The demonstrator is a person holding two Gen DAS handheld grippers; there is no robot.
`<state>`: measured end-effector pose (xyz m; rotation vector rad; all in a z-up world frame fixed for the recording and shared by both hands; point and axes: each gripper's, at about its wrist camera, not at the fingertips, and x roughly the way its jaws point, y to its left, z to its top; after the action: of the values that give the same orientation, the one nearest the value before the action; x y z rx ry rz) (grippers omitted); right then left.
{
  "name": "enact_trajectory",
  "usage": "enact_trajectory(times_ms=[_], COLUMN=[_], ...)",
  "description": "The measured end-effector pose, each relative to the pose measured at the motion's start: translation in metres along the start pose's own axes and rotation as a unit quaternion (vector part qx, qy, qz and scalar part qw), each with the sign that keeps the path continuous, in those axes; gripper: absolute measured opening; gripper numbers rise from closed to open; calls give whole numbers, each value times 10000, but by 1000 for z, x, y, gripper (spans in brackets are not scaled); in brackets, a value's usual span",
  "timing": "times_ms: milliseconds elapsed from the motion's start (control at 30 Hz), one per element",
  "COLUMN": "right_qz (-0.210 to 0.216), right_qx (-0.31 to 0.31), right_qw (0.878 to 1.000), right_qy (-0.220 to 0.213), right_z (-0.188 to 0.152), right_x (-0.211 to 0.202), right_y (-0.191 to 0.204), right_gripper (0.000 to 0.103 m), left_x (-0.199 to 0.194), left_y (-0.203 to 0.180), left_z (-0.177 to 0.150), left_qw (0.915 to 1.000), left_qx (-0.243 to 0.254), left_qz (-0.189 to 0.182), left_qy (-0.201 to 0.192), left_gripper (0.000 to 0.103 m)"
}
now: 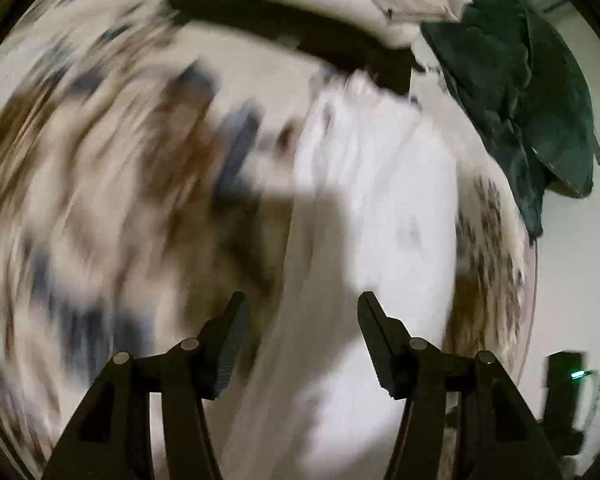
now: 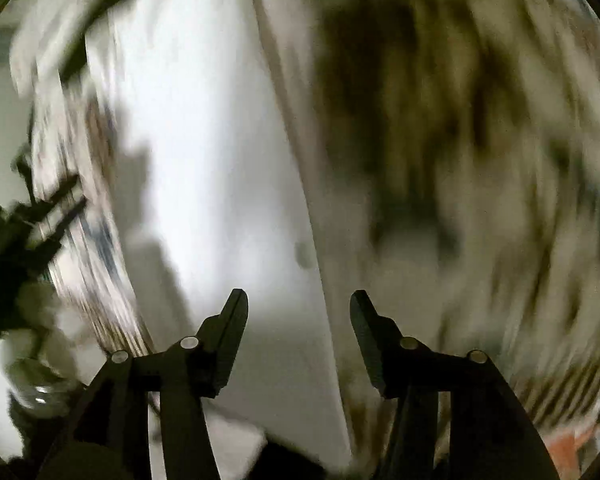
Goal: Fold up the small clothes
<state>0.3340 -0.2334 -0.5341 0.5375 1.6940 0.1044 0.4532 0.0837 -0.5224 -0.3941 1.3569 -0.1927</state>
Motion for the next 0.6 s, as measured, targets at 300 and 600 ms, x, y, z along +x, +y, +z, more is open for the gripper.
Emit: enact_trajectory(times_ms=[300, 600], right_qz=[-186, -862], right_qx=[-339, -144], right_qw=[9933, 9897], right_qy=[-1092, -1130], right_z=[208, 220], right_x=[-18, -14], right_y=[47, 58], right_gripper=[55, 55], left_x=[69, 36], left_y=[-10, 32], left_z=[123, 108], left_qw=[9925, 9970], left_qx=[655, 484], left_qz=[1020, 602], left_qy=[-158, -71], left_gripper=[56, 54])
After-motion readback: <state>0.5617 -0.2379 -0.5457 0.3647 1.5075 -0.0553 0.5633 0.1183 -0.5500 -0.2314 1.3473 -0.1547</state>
